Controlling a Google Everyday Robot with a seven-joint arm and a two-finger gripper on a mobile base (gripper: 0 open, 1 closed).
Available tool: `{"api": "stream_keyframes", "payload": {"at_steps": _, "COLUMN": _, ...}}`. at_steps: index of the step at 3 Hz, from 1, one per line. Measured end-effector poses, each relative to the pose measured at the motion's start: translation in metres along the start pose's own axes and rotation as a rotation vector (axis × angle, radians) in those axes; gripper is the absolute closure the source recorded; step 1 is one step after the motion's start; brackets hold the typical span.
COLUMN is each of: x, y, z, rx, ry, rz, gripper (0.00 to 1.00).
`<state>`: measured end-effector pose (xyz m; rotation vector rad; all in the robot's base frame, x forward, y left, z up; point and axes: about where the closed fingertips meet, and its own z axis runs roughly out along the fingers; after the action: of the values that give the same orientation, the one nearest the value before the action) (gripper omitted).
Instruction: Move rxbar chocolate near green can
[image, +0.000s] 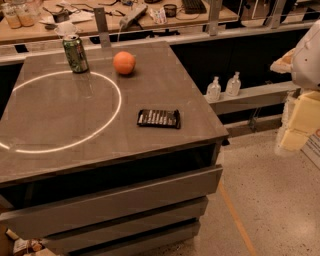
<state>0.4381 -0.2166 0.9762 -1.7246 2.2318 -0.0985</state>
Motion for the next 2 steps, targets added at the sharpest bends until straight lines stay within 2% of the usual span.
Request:
{"api": "stream_keyframes", "payload": {"at_steps": 1, "x": 0.0000, "y": 0.0000, "z": 0.0000, "rx": 0.000, "ry": 0.000, "rz": 0.000, "gripper": 0.00}}
{"api": "stream_keyframes", "payload": {"at_steps": 2, "x": -0.0061, "y": -0.0012, "z": 0.0069, "rx": -0.015, "ry": -0.097, "rz": 0.020, "gripper": 0.00}}
